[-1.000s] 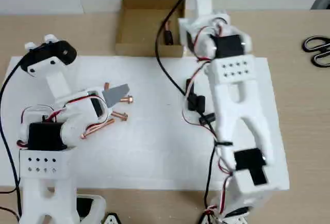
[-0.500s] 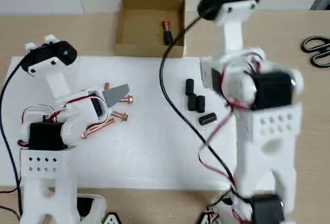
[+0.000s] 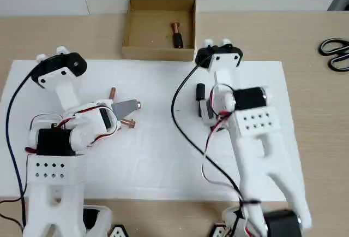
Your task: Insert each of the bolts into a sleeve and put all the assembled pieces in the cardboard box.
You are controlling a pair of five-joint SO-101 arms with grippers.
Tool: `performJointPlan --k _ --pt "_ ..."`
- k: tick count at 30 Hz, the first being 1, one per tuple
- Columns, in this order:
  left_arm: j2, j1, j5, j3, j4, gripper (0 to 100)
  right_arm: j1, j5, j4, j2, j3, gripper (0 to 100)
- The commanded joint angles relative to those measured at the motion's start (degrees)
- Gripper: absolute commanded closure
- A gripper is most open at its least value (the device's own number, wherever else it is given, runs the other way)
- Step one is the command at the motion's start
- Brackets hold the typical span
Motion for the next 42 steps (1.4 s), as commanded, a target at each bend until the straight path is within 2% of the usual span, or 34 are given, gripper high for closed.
performJointPlan --k 1,10,18,26,31,39,42 --pt "-0.5 0.2 -0.4 -0.1 -0.8 62 -0.2 -5.2 -4.5 7.6 -2.7 81.6" --pt "-0.5 0.2 -0.5 2.0 -0.8 62 3.2 -5.0 -5.1 30.5 -19.3 81.6" --pt "-0.5 0.1 -0.5 3.0 -0.8 62 5.3 -5.0 -5.1 40.8 -28.6 81.6" --pt "-0.5 0.2 -0.5 3.0 -0.8 62 4.4 -5.0 -5.2 42.9 -28.7 81.7" --pt "-0.5 0.2 -0.5 3.0 -0.8 62 4.9 -4.9 -5.0 42.9 -28.6 89.6" --pt "-0.5 0.2 -0.5 3.0 -0.8 62 4.7 -4.9 -4.8 43.5 -27.3 90.3" --pt "-0.5 0.2 -0.5 2.6 -0.8 62 5.5 -4.9 -2.3 42.9 -27.9 94.8"
